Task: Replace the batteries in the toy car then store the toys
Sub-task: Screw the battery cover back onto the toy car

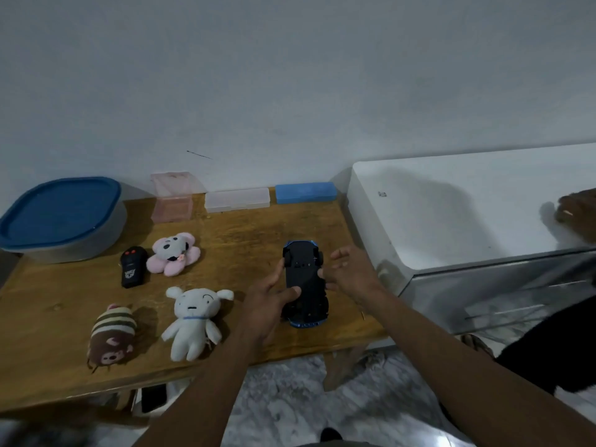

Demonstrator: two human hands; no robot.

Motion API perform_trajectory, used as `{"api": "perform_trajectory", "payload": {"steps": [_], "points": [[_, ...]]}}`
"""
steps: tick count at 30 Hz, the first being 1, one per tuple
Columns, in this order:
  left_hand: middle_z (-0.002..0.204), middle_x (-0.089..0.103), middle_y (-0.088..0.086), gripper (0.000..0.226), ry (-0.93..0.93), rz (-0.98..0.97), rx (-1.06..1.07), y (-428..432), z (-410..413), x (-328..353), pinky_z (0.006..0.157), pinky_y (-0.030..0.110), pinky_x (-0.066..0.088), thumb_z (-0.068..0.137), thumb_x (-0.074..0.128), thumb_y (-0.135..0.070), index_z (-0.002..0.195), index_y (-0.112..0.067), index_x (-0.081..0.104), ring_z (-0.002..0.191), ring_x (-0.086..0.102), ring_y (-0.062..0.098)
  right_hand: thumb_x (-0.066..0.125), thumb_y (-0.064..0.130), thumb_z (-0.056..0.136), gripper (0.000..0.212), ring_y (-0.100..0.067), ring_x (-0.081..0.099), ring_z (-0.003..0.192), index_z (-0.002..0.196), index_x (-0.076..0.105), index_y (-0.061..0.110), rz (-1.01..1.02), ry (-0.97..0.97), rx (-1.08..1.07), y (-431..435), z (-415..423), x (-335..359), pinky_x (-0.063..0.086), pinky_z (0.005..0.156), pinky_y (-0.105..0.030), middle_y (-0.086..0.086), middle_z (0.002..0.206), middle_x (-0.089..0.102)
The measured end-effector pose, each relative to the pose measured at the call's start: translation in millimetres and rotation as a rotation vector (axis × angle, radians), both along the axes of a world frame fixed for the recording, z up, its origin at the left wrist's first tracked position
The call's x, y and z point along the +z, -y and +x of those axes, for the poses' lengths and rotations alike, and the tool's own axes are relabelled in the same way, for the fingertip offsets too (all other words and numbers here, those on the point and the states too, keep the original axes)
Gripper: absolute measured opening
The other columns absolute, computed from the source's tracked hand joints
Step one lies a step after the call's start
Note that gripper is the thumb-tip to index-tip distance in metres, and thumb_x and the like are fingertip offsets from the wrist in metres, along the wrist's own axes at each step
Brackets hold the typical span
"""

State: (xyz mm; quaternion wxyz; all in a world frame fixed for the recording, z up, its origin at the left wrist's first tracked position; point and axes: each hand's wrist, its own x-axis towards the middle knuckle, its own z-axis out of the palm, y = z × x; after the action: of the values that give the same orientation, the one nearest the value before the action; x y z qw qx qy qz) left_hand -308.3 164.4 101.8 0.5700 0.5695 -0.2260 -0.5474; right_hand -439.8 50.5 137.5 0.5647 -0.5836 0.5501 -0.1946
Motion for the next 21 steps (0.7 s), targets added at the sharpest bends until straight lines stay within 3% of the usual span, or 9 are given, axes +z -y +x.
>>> {"api": "perform_trajectory", "payload": {"steps": [4, 8, 13, 17, 21], "points": [[0.135, 0.056, 0.005, 0.070, -0.029, 0.052, 0.010, 4.2, -9.4, -9.8, 0.094, 0.054, 0.051, 0.089, 0.061, -0.002, 0.145, -0.035, 0.034, 0.109, 0.064, 0.027, 0.066, 0.012, 0.080, 0.013, -0.024, 0.068, 0.083, 0.083, 0.059, 0.022, -0.164, -0.242, -0.007, 22.5, -23.1, -17.7, 0.059, 0.076, -0.041, -0.007, 0.093, 0.068], [0.131, 0.058, 0.007, 0.073, -0.032, 0.096, 0.006, 5.5, -14.8, -15.7, 0.084, 0.047, 0.057, 0.089, 0.062, -0.003, 0.146, -0.036, 0.031, 0.104, 0.066, 0.027, 0.059, 0.010, 0.084, 0.008, -0.024, 0.066, 0.084, 0.083, 0.066, 0.008, -0.258, -0.499, 0.049, 28.3, -48.2, -40.3, 0.054, 0.072, -0.030, -0.010, 0.087, 0.069], [0.121, 0.065, 0.005, 0.074, -0.020, 0.118, 0.006, 7.9, -19.4, -21.3, 0.081, 0.046, 0.058, 0.089, 0.061, -0.001, 0.146, -0.037, 0.030, 0.100, 0.069, 0.026, 0.071, 0.016, 0.081, 0.014, -0.021, 0.063, 0.083, 0.077, 0.062, 0.006, -0.217, -0.565, 0.137, 22.9, -51.4, -60.1, 0.047, 0.067, -0.025, -0.008, 0.083, 0.066], [0.115, 0.068, 0.002, 0.075, -0.034, 0.125, 0.020, 8.4, -17.7, -23.0, 0.075, 0.043, 0.058, 0.089, 0.061, -0.001, 0.146, -0.038, 0.030, 0.096, 0.071, 0.025, 0.060, 0.008, 0.085, 0.008, -0.024, 0.062, 0.087, 0.080, 0.053, 0.011, -0.267, -0.660, 0.234, 24.1, -49.0, -72.7, 0.041, 0.066, -0.023, -0.008, 0.085, 0.060], [0.122, 0.065, 0.007, 0.074, -0.026, 0.135, 0.033, 9.3, -12.7, -22.0, 0.077, 0.045, 0.058, 0.088, 0.063, -0.002, 0.145, -0.039, 0.032, 0.099, 0.070, 0.027, 0.058, 0.004, 0.083, 0.011, -0.022, 0.057, 0.072, 0.075, 0.052, 0.009, -0.262, -0.666, 0.234, 27.4, -47.3, -73.3, 0.041, 0.061, -0.024, -0.008, 0.076, 0.056]]}}
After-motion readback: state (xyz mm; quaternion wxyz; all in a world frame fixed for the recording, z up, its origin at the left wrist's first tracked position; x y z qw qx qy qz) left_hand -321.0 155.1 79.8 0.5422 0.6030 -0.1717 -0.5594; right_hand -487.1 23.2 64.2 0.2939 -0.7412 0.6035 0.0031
